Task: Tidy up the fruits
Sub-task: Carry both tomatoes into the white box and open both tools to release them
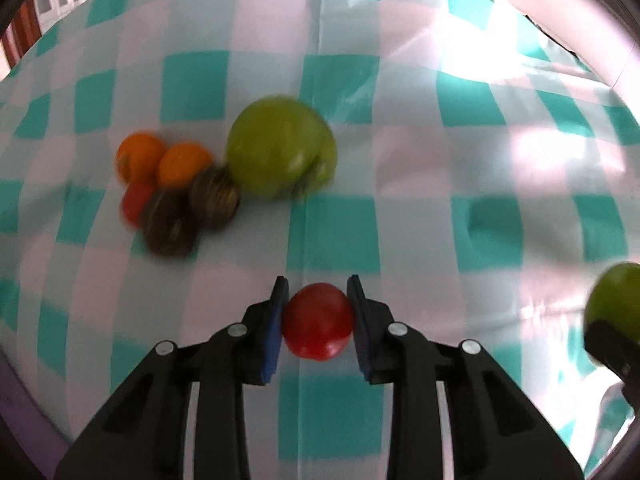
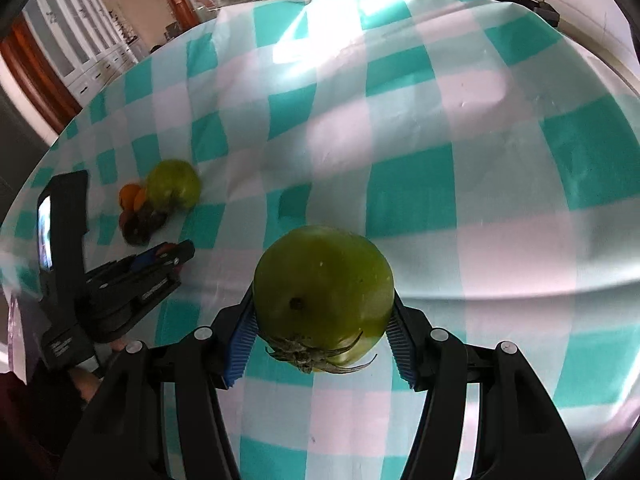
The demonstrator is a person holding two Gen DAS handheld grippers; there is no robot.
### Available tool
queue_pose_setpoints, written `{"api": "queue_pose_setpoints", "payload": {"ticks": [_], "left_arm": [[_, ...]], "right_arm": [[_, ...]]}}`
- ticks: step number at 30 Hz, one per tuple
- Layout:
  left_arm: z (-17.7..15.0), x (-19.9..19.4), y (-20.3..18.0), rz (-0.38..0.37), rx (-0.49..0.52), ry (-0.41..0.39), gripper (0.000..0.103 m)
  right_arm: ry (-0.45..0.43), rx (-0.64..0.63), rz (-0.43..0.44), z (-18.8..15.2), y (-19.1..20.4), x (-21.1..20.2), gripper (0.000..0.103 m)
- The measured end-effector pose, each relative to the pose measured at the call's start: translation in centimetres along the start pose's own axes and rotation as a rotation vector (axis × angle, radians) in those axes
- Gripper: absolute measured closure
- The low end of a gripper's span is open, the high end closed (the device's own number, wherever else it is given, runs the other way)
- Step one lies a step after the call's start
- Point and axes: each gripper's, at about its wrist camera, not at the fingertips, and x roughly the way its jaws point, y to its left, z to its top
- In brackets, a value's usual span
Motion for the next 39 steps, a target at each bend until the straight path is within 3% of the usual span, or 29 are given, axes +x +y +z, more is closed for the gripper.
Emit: {"api": "queue_pose_setpoints", "payload": {"ticks": [9, 13, 22, 29, 36, 39], "left_arm": [[-7.2, -5.7, 0.4, 0.032, -0.009, 0.045, 0.072], [-9.4, -8.7, 0.1, 0.047, -0.001, 0.027, 0.072], [-11.7, -16.3, 1.6, 0.082, -0.007, -0.061, 0.072], [-11.0, -20.8, 4.3, 0.074, 0.0, -0.155, 0.072], [-11.2, -26.5, 10.0, 0.073, -0.003, -0.258, 0.072], [-12.3, -28.6, 13.4, 0.091, -0.047, -0.275, 0.072]], "right_arm": [[0.131, -0.163, 0.061, -6.3, 2.7, 0.1, 0.046], [0.157, -0.224, 0.094, -8.1, 3.7, -1.0, 0.046], [0.119, -0.275, 0.149, -8.5, 6.1, -4.0, 0.046], [0.046, -0.273, 0.148, -6.7, 8.4, -6.5, 0.046], [-0.044, -0.222, 0.157, -5.1, 12.7, -9.5, 0.046], [-0.059, -0.269, 0.176, -5.3, 16.5, -10.5, 0.046]]}}
